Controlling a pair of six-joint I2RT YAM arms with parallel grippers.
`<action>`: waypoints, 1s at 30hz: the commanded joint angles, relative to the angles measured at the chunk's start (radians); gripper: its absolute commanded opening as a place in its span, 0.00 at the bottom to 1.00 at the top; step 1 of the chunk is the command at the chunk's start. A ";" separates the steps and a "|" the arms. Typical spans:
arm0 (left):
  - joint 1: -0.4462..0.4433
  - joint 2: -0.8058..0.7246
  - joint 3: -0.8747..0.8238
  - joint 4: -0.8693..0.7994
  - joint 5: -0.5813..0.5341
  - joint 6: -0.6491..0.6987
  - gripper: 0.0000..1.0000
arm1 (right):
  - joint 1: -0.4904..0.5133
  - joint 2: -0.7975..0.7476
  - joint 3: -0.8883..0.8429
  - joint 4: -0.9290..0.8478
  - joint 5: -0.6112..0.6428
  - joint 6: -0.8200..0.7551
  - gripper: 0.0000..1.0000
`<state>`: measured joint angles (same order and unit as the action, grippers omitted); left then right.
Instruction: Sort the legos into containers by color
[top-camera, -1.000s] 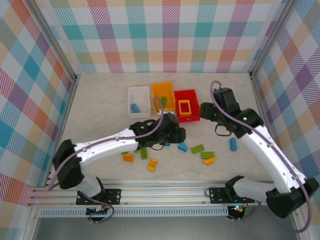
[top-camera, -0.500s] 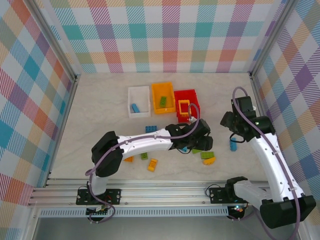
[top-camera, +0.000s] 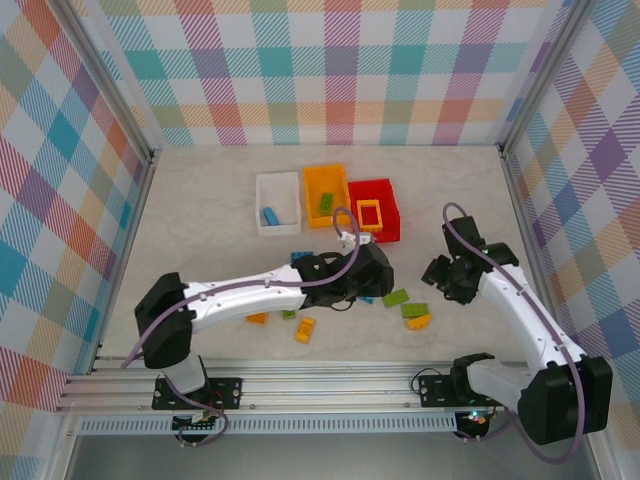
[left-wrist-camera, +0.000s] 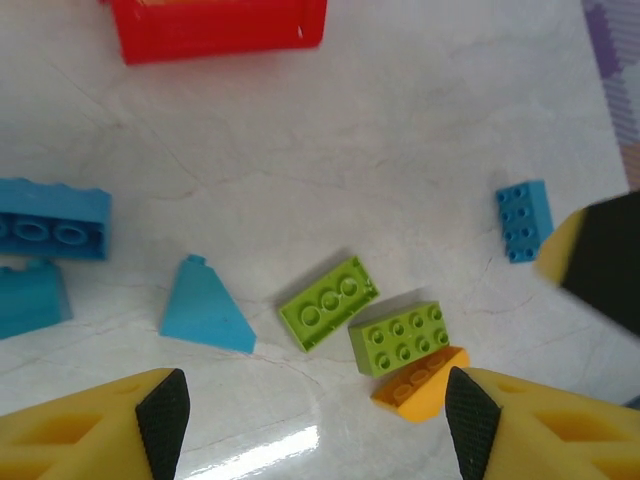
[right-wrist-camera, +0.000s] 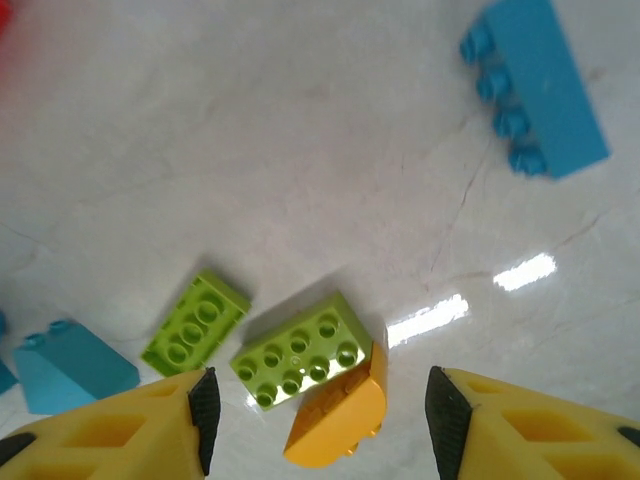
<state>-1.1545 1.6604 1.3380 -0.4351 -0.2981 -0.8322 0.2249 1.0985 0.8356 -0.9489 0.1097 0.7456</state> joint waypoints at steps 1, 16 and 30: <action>-0.003 -0.086 -0.032 0.028 -0.104 0.004 0.71 | 0.010 0.017 -0.051 0.074 -0.045 0.139 0.59; -0.002 -0.219 -0.102 0.016 -0.167 0.047 0.72 | 0.015 0.173 -0.246 0.352 -0.075 0.325 0.60; -0.002 -0.231 -0.116 0.016 -0.157 0.044 0.72 | 0.017 0.201 -0.329 0.527 -0.193 0.497 0.61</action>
<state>-1.1545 1.4548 1.2392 -0.4156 -0.4393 -0.7956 0.2340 1.2659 0.5697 -0.5991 0.0475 1.1587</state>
